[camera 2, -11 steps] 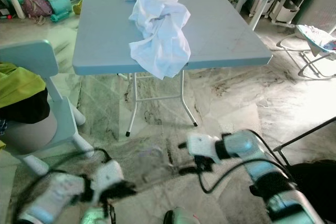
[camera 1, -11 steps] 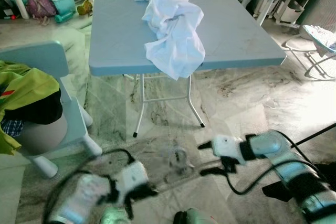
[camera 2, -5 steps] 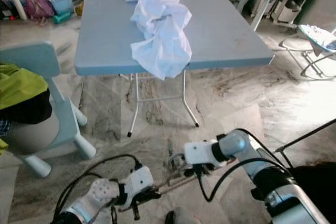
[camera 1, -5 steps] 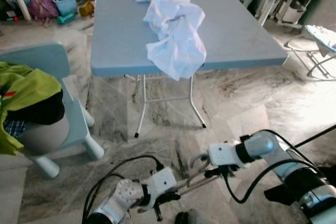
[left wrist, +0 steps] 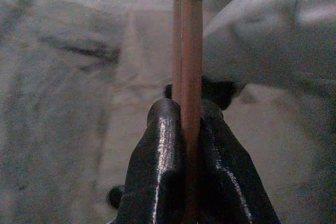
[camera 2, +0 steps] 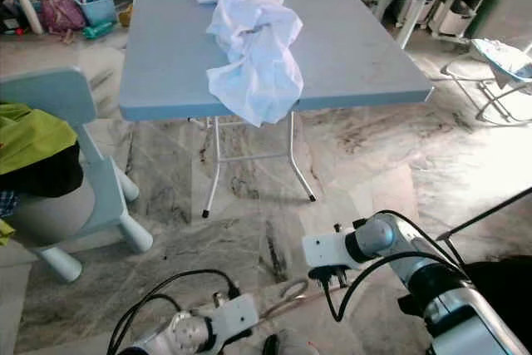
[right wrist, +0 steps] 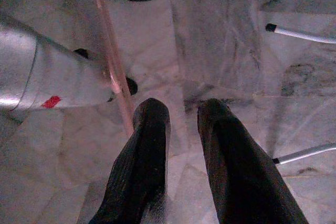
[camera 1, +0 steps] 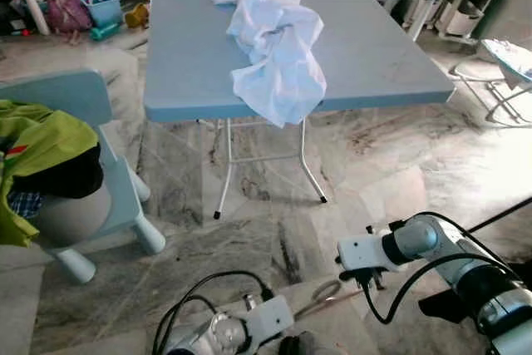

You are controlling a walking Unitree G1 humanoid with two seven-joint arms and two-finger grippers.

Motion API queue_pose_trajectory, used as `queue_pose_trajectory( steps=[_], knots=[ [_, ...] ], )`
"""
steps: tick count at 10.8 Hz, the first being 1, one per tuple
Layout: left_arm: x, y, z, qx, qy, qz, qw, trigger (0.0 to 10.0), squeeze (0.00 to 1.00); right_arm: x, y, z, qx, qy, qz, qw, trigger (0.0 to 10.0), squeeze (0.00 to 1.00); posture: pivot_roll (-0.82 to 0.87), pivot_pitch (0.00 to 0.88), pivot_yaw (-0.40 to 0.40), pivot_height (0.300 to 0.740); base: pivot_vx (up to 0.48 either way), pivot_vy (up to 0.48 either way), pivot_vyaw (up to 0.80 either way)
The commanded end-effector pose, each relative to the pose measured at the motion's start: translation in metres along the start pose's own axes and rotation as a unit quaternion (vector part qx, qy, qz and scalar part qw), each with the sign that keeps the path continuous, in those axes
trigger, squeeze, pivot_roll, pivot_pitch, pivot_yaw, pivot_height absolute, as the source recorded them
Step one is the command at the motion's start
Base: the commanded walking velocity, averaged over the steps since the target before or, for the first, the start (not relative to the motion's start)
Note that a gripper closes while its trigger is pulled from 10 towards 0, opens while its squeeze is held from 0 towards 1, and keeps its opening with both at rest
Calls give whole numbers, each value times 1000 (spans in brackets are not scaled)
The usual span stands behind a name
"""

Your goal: Hang hanger

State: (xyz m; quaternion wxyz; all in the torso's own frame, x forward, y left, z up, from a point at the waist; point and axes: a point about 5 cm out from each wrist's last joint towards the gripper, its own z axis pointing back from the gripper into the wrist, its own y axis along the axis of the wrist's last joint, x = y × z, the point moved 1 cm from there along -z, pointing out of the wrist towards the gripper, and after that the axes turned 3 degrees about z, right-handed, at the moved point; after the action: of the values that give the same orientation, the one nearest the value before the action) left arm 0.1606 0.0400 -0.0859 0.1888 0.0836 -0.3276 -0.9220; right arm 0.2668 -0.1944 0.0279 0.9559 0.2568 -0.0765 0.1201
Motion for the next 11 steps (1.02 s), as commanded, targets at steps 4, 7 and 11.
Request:
queue_pose_trajectory(
  steps=[4, 7, 11],
  knots=[
    [-54, 18, 23, 92, 345, 73, 931, 10000, 0, 48, -16, 33, -40, -267, -28, 962, 10000, 0, 95, 81, -93, 740, 0, 0, 0],
    [-198, -12, 162, 168, 515, 7, 841, 10000, 0, 59, -27, 45, -61, -403, -68, 910, 10000, 0, 93, 81, -101, 740, 0, 0, 0],
    [-166, 1, 137, 192, 302, 95, 929, 10000, 0, 62, -30, 47, -61, -442, -85, 891, 10000, 647, 95, 71, -94, 740, 0, 0, 0]
  ],
)
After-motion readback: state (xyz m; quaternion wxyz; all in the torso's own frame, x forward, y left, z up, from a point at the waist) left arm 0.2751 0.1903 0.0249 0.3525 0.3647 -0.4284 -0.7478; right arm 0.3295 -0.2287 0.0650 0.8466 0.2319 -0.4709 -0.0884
